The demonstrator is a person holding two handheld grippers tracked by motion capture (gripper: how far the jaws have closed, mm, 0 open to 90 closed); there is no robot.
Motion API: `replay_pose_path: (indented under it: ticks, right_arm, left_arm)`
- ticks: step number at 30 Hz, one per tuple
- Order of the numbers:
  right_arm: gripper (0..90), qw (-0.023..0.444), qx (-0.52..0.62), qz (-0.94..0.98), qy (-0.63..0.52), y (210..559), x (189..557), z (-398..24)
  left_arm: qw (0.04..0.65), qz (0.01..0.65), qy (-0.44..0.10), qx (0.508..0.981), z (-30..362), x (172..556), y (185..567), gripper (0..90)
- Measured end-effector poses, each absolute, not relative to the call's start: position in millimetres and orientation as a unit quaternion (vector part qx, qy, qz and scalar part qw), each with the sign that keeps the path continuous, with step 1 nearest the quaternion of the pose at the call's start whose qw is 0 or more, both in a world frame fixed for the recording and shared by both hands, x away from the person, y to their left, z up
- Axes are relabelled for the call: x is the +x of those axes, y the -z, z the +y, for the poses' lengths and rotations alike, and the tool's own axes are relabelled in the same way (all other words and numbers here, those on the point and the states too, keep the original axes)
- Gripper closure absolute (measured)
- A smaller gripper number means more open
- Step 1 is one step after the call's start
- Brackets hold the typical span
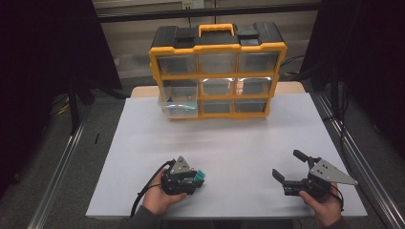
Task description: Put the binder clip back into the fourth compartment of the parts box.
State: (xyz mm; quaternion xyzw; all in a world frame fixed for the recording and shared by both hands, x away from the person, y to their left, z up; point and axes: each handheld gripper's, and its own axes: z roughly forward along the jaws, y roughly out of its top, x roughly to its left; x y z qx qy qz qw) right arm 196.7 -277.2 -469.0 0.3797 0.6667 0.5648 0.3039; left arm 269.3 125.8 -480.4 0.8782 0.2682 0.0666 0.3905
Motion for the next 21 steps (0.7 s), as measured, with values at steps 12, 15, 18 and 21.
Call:
replay_pose_path:
  ticks: [12, 15, 18, 21]
  right_arm:
    - [0.5, 0.305, 0.382, 0.664, -0.565, 469.5, 197.5, -278.7]
    - [0.6, 0.306, 0.379, 0.665, -0.566, 469.3, 197.5, -278.8]
    - [0.5, 0.306, 0.381, 0.664, -0.566, 469.3, 197.4, -278.5]
    - [0.5, 0.306, 0.38, 0.665, -0.566, 469.3, 197.4, -278.7]
  left_arm:
    - [0.44, 0.305, -0.011, 0.844, 133.3, 280.3, 476.6, 74.7]
    - [0.437, 0.306, -0.011, 0.846, 135.1, 282.2, 472.3, 80.5]
    - [0.448, 0.307, -0.003, 0.839, 135.0, 283.2, 472.8, 81.2]
    - [0.454, 0.314, 0.012, 0.834, 135.5, 283.8, 470.3, 84.5]
